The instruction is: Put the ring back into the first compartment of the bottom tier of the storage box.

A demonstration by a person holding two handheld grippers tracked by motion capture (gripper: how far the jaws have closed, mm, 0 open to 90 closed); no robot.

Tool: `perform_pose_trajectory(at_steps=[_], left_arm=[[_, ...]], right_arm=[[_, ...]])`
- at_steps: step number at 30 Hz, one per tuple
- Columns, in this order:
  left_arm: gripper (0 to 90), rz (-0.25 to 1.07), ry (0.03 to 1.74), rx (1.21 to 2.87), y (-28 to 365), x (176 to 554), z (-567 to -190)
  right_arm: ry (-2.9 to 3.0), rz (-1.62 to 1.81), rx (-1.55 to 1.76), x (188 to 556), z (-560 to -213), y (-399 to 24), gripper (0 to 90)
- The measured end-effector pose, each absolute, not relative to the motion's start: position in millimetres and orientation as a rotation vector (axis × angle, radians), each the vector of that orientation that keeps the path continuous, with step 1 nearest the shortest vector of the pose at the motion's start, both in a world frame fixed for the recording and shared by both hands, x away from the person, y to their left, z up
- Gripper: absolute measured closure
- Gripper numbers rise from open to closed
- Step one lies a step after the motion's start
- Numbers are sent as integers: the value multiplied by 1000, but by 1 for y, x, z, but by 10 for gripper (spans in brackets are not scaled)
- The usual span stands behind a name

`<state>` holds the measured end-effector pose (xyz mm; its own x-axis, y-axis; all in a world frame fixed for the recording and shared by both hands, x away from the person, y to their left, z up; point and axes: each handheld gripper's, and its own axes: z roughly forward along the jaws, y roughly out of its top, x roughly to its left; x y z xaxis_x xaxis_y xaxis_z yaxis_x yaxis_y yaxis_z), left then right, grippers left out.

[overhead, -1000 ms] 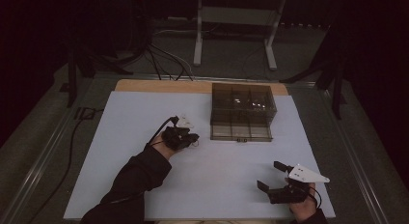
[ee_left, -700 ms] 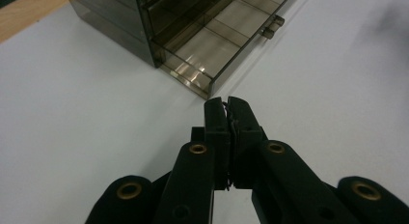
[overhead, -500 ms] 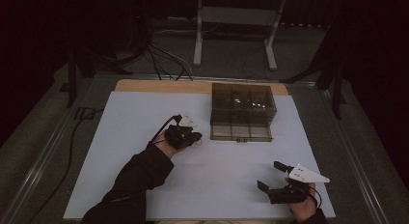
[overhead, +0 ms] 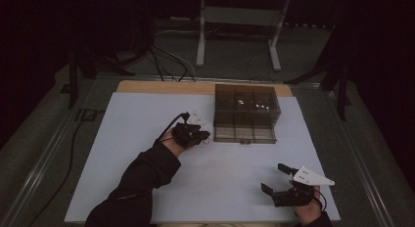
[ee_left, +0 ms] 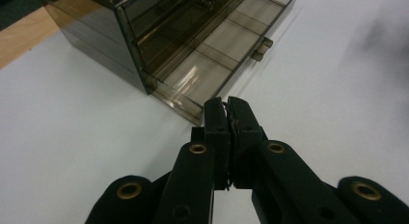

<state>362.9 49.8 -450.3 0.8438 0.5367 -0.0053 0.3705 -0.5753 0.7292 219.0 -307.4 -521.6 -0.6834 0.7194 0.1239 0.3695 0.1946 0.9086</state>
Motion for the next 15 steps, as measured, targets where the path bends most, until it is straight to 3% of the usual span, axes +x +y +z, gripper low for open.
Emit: perform_pose_trajectory(at_steps=[15], left_arm=[[900,286,632,2238,36,369,-443]], right_arm=[[2143,1490,1029,218,-521,-308,0]])
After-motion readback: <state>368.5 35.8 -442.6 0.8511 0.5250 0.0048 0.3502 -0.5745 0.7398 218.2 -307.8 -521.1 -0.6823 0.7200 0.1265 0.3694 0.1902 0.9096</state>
